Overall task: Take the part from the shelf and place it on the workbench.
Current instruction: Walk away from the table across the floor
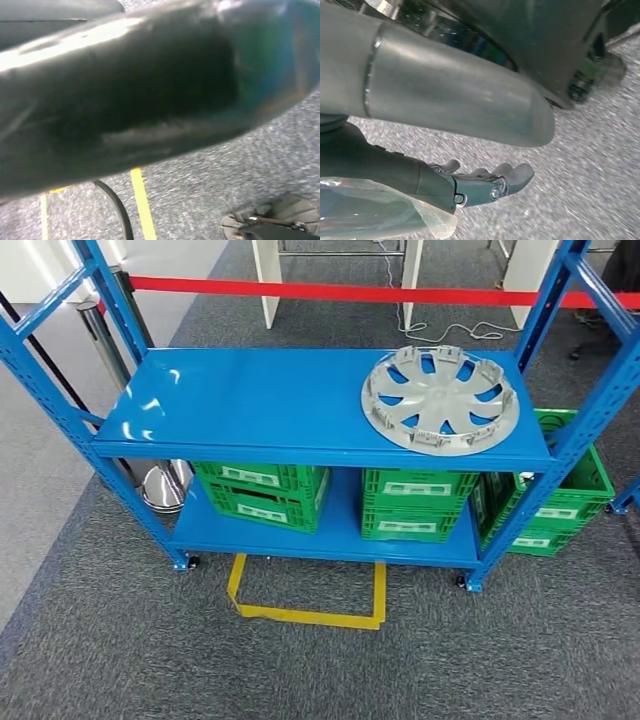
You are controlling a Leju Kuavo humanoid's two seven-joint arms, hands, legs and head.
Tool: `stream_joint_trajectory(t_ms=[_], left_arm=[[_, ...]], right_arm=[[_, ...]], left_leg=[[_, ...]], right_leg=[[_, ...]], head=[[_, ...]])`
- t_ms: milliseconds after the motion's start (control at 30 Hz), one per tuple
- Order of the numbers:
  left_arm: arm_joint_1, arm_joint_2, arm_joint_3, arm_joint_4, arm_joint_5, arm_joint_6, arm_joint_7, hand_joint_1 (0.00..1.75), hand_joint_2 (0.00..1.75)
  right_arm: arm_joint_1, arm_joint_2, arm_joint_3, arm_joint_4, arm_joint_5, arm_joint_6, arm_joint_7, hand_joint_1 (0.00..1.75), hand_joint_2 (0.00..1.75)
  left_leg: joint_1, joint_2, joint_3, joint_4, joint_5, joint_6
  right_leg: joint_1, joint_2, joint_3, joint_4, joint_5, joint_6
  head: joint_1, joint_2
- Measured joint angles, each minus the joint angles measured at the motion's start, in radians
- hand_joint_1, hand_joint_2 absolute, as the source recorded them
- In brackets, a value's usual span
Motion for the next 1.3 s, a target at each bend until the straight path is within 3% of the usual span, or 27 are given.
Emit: stream_joint_trajectory(t_ms=[33,67,133,167,233,267,333,367,400,433,467,533,567,633,700,733,767,833,867,900,967,1033,1133,1167,1267,1300], left_arm=[[0.001,0.001,0.001,0.000,-0.001,0.000,0.000,0.00,0.00],[0.001,0.001,0.001,0.000,-0.001,0.000,0.000,0.00,0.00],[0.001,0.000,0.001,0.000,-0.002,0.001,0.000,0.00,0.00],[0.001,-0.001,0.002,0.000,-0.003,0.001,0.000,0.00,0.00],[-0.001,-0.002,0.002,0.000,-0.005,0.001,0.000,0.00,0.00],[-0.003,-0.003,0.002,0.000,-0.005,0.001,0.000,0.00,0.00],[-0.004,-0.006,0.002,0.000,-0.006,0.001,0.000,0.00,0.00],[-0.004,-0.007,0.002,0.000,-0.007,0.001,0.000,0.00,0.00],[-0.003,-0.007,0.002,0.000,-0.007,0.001,0.000,0.00,0.00],[-0.002,-0.008,0.003,0.000,-0.007,0.001,0.000,0.00,0.00],[-0.002,-0.008,0.003,0.000,-0.007,0.001,0.001,0.00,0.00],[-0.004,-0.007,0.004,0.001,-0.009,0.000,0.007,0.00,0.00],[-0.005,-0.008,0.004,0.001,-0.011,-0.001,0.013,0.00,0.00],[-0.009,-0.009,0.005,0.001,-0.018,-0.001,0.024,0.00,0.00],[-0.012,-0.011,0.005,0.001,-0.021,0.000,0.032,0.00,0.00],[-0.012,-0.012,0.005,0.001,-0.022,0.000,0.037,0.00,0.44],[-0.012,-0.013,0.006,0.001,-0.023,-0.001,0.040,0.00,0.87],[-0.010,-0.014,0.007,0.001,-0.020,-0.006,0.044,0.00,1.75],[-0.006,-0.014,0.007,0.001,-0.014,-0.011,0.043,0.00,1.75],[-0.001,-0.013,0.005,0.001,-0.004,-0.017,0.041,0.00,1.75],[0.016,-0.010,-0.006,0.003,0.028,-0.032,0.041,0.00,1.75],[0.032,-0.007,-0.023,0.005,0.067,-0.049,0.047,0.00,1.75],[0.053,0.000,-0.054,0.006,0.130,-0.073,0.059,0.00,1.75],[0.059,0.003,-0.066,0.006,0.152,-0.081,0.062,0.00,1.75],[0.063,0.014,-0.103,0.005,0.219,-0.106,0.075,0.00,0.44],[0.064,0.017,-0.116,0.003,0.241,-0.116,0.079,0.00,0.00]], right_arm=[[-0.001,0.002,0.000,0.001,0.000,0.001,0.000,0.00,0.00],[-0.002,0.004,0.000,0.001,0.000,0.001,0.000,0.00,0.00],[-0.004,0.004,0.000,0.000,0.001,0.003,-0.001,0.00,0.00],[-0.004,0.004,0.000,-0.001,0.001,0.003,-0.001,0.00,0.00],[-0.007,0.003,0.000,-0.001,0.001,0.003,-0.002,0.00,0.00],[-0.007,0.003,0.000,-0.001,0.001,0.003,-0.003,0.00,0.00],[-0.005,0.001,-0.001,-0.001,0.001,0.003,-0.002,0.00,0.00],[-0.003,0.001,-0.001,-0.001,0.001,0.003,-0.002,0.00,0.00],[-0.001,0.000,-0.001,-0.001,0.001,0.003,-0.002,0.00,0.00],[0.001,0.000,-0.001,-0.001,0.001,0.003,-0.002,0.00,0.00],[0.004,0.000,-0.001,0.000,0.001,0.003,-0.002,0.00,0.00],[0.004,0.000,-0.001,0.002,0.001,0.003,0.000,0.00,0.00],[0.002,-0.001,-0.001,0.002,0.001,0.003,0.002,0.00,0.00],[-0.004,-0.001,-0.001,0.001,0.001,0.002,0.004,0.00,0.87],[-0.005,-0.002,-0.002,0.000,-0.002,0.002,0.006,0.00,1.75],[-0.006,-0.002,-0.004,0.000,-0.005,0.003,0.008,0.00,1.75],[-0.007,-0.002,-0.005,0.000,-0.009,0.004,0.010,0.00,1.75],[-0.009,-0.003,-0.008,-0.001,-0.016,0.006,0.015,0.00,1.75],[-0.009,-0.003,-0.009,-0.004,-0.022,0.007,0.020,0.00,1.75],[-0.011,-0.004,-0.010,-0.011,-0.031,0.008,0.025,0.00,1.75],[-0.013,-0.006,-0.008,-0.031,-0.061,0.010,0.036,0.00,1.75],[-0.017,-0.011,-0.005,-0.049,-0.098,0.012,0.044,0.00,1.75],[-0.016,-0.022,0.005,-0.073,-0.160,0.017,0.056,0.00,1.75],[-0.014,-0.027,0.009,-0.079,-0.182,0.020,0.059,0.00,1.75],[-0.004,-0.041,0.026,-0.090,-0.247,0.030,0.070,0.00,1.75],[0.001,-0.046,0.033,-0.093,-0.270,0.032,0.074,0.00,1.75]], left_leg=[[-0.007,0.001,0.007,-0.030,0.034,0.009],[-0.009,-0.001,0.014,-0.046,0.046,0.013],[-0.007,-0.007,0.048,-0.082,0.039,0.017],[-0.004,-0.010,0.070,-0.101,0.036,0.019],[0.000,-0.013,0.110,-0.124,0.024,0.021],[0.001,-0.014,0.125,-0.128,0.013,0.022],[0.003,-0.019,0.161,-0.129,-0.018,0.020],[0.004,-0.022,0.183,-0.129,-0.035,0.018],[0.005,-0.025,0.207,-0.129,-0.053,0.015],[0.006,-0.027,0.231,-0.129,-0.073,0.011],[0.006,-0.029,0.254,-0.126,-0.092,0.008],[0.007,-0.033,0.280,-0.118,-0.127,-0.002],[0.008,-0.033,0.286,-0.112,-0.137,-0.008],[0.011,-0.032,0.270,-0.080,-0.127,-0.019],[0.014,-0.025,0.214,0.016,-0.099,-0.032],[0.019,-0.020,0.175,0.077,-0.104,-0.040],[0.024,-0.016,0.137,0.129,-0.127,-0.048],[0.038,-0.012,0.079,0.186,-0.198,-0.061],[0.044,-0.012,0.064,0.182,-0.213,-0.066],[0.048,-0.011,0.060,0.154,-0.199,-0.069],[0.054,-0.007,0.080,0.040,-0.096,-0.075],[0.054,0.001,0.095,-0.048,-0.030,-0.074],[0.050,0.000,0.099,-0.065,-0.016,-0.057],[0.050,-0.002,0.104,-0.070,-0.011,-0.055],[0.051,-0.004,0.115,-0.084,-0.010,-0.054],[0.049,-0.005,0.116,-0.084,-0.012,-0.051]], right_leg=[[0.000,-0.001,0.011,-0.012,-0.005,0.003],[0.000,-0.001,0.024,-0.020,-0.002,0.008],[0.000,-0.001,0.033,-0.014,0.023,0.021],[0.000,0.003,0.020,0.022,0.041,0.025],[0.001,0.013,-0.055,0.131,0.050,0.028],[0.001,0.017,-0.102,0.184,0.029,0.029],[0.000,0.019,-0.182,0.236,-0.061,0.034],[-0.001,0.019,-0.207,0.230,-0.101,0.038],[-0.003,0.019,-0.223,0.205,-0.113,0.042],[-0.006,0.019,-0.232,0.163,-0.082,0.047],[-0.008,0.019,-0.237,0.115,-0.001,0.051],[-0.007,0.018,-0.235,0.050,0.151,0.040],[-0.003,0.017,-0.231,0.040,0.192,0.030],[0.000,0.018,-0.216,0.034,0.190,0.012],[-0.004,0.014,-0.196,0.019,0.181,0.001],[-0.007,0.013,-0.184,0.011,0.175,-0.002],[-0.008,0.012,-0.171,0.006,0.168,-0.005],[-0.009,0.012,-0.148,0.003,0.151,-0.006],[-0.011,0.012,-0.136,0.003,0.142,-0.005],[-0.013,0.012,-0.124,0.003,0.132,-0.003],[-0.017,0.013,-0.105,0.002,0.115,0.005],[-0.018,0.014,-0.092,0.004,0.101,0.019],[-0.017,0.009,-0.086,-0.003,0.087,0.042],[-0.016,0.007,-0.081,-0.011,0.085,0.041],[-0.014,0.004,-0.065,-0.025,0.087,0.004],[-0.015,0.004,-0.061,-0.026,0.088,-0.003]], head=[[-0.002,0.000],[-0.003,0.000],[-0.007,0.000],[-0.006,0.000],[-0.006,0.000],[-0.006,0.000],[-0.006,0.000],[-0.006,0.000],[-0.006,0.000],[-0.006,0.000],[-0.005,0.000],[-0.005,0.000],[-0.005,0.000],[-0.006,0.000],[-0.009,0.000],[-0.010,0.000],[-0.011,0.000],[-0.011,0.000],[-0.011,0.000],[-0.011,0.000],[-0.011,0.000],[-0.013,0.000],[-0.014,0.000],[-0.014,0.000],[-0.009,0.000],[-0.009,0.000]])
